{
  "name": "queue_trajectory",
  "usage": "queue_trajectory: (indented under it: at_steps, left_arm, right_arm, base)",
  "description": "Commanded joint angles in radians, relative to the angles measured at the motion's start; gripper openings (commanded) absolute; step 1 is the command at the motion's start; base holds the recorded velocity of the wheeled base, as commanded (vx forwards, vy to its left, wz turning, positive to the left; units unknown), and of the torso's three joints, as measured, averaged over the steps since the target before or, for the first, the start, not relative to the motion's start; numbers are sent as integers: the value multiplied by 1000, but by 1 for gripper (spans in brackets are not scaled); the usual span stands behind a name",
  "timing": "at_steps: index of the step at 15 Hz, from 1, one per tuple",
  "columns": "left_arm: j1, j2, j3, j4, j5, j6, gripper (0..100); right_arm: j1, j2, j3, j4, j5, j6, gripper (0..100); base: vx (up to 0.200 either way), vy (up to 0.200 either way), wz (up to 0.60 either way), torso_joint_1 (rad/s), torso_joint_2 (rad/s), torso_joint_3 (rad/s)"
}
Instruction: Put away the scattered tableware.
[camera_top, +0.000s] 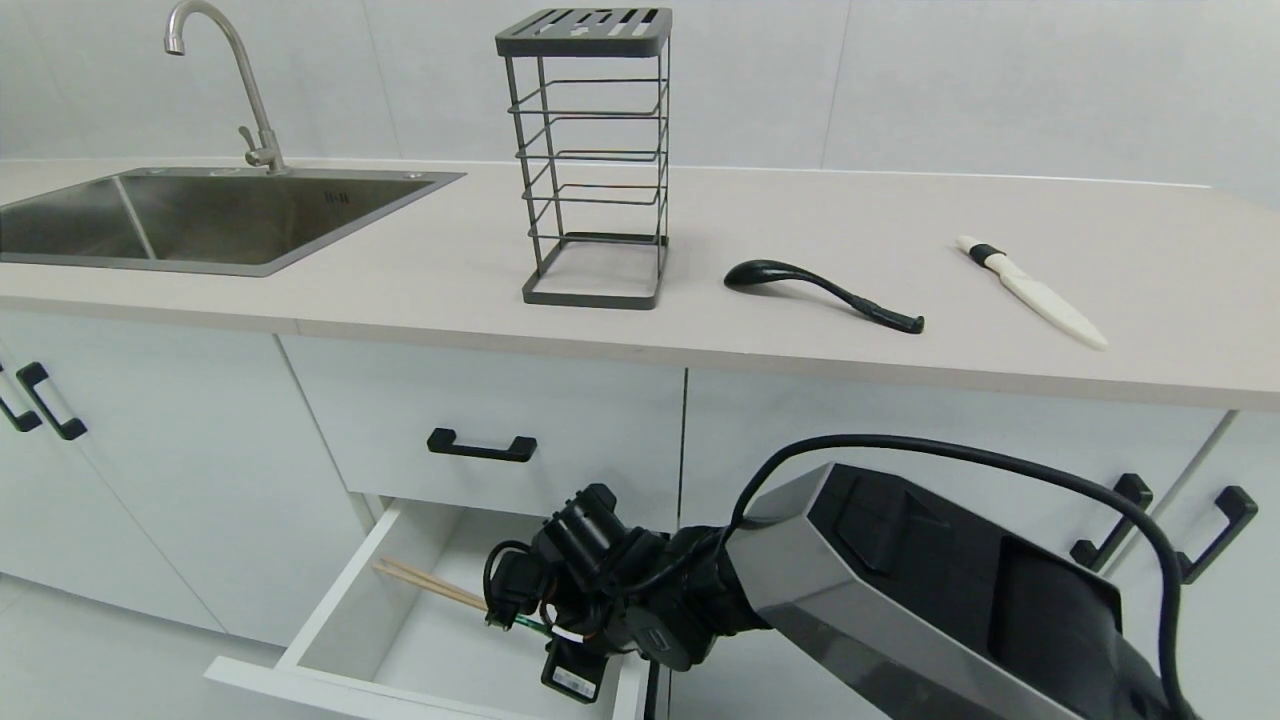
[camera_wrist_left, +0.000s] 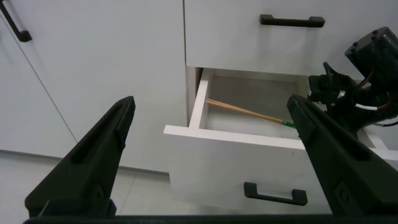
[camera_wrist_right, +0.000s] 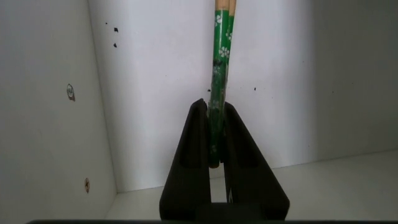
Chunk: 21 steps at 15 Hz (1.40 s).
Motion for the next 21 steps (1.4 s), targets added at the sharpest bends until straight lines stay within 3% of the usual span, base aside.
queue_trajectory:
  at_steps: [1,3,4,21]
  left_arm:
    - [0,1,0,-1,0,0,100]
    - [0,1,0,-1,0,0,100]
    - [0,1,0,-1,0,0,100]
    - [0,1,0,-1,-1,0,100]
  right_arm:
    - [2,8,-8,-1,15,-9,0]
    - [4,9,-9,5,17,-18,0]
    - [4,9,-9,7,17,-18,100]
    - [58,-278,1,-4,40,-15,100]
  base:
    - [0,0,0,0,0,0]
    - [0,0,0,0,0,0]
    - [0,0,0,0,0,0]
    - [0,0,0,0,0,0]
